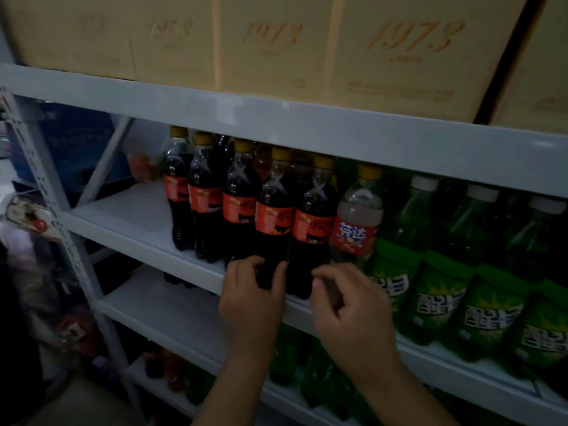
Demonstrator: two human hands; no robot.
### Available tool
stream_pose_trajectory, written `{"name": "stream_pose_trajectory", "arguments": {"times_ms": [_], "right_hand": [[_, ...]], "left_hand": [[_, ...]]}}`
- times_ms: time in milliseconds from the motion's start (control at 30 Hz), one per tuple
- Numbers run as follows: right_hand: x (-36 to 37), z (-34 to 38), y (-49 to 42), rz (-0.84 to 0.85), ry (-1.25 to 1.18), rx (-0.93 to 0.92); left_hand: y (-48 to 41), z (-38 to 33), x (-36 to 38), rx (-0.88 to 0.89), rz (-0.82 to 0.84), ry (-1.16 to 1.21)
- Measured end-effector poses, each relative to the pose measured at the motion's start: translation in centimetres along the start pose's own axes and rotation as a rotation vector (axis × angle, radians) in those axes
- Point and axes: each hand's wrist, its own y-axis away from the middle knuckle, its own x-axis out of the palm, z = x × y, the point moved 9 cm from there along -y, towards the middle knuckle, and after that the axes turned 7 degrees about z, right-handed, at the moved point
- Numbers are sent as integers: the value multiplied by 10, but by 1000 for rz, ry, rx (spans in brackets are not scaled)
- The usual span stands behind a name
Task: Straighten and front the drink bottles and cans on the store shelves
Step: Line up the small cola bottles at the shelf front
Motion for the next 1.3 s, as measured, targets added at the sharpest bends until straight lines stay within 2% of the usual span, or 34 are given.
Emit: {"name": "stream_pose_trajectory", "arguments": {"times_ms": [100,333,467,567,800,1033,1133,1300], "right_hand": [[22,-11,12,22,10,75],[42,-17,15,-1,-28,92],[46,-26,15,3,-85,90],[51,-28,16,-13,-114,92],[54,-36,37,-106,-85,210],[80,-30,60,-222,-19,375],[90,-25,57,-235,12,371],[95,-18,49,-244,-21,355]], "left_hand": [[-12,13,4,-90,32,18],[-20,22,13,-84,161,28],[-25,13,9,60,228,-85],[-26,3,5,148,183,-254],[-49,10,14,123,216,-199],[-55,18,25,233,398,-116],[-53,19,28,271,466,-89],[-49,20,30,235,552,-107]]}}
